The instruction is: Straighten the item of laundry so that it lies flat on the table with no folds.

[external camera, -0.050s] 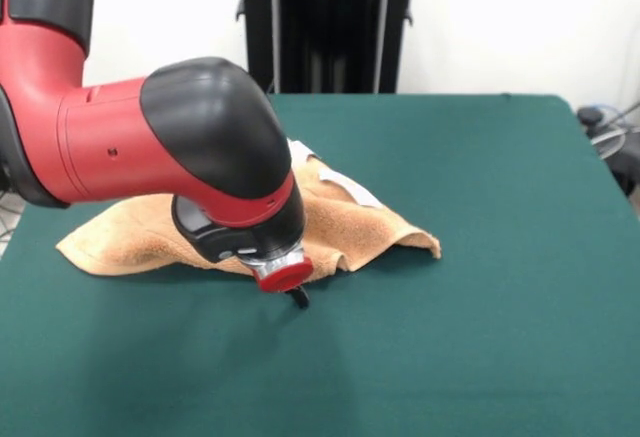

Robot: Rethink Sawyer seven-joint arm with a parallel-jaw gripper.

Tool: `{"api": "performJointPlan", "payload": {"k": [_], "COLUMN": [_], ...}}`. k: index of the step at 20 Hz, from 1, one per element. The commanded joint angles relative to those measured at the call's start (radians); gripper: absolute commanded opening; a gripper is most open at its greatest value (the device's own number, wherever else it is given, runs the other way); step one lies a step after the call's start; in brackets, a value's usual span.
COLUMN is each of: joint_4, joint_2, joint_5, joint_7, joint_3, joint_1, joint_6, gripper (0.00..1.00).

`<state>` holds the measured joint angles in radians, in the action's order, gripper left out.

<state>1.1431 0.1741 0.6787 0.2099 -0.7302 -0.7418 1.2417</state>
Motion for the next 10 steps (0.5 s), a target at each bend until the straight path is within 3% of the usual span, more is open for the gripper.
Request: {"api": "performJointPlan", "payload": {"k": [1, 7, 8, 10], "joint_4": [0.006, 0.009, 0.007, 0.012], "joint_2": [-0.022, -0.017, -0.019, -0.016], "joint_5": [0.157, 0.169, 0.161, 0.156], "joint_7": [0.129, 0.136, 0.128, 0.116], "joint_3": [0.161, 0.198, 0.201, 0.201], "joint_1": [-0.032, -0.039, -0.042, -0.047], "joint_6": [0.013, 0.068, 0.079, 0.075], "gripper": [1.0, 1.0, 0.0, 0.0]}}
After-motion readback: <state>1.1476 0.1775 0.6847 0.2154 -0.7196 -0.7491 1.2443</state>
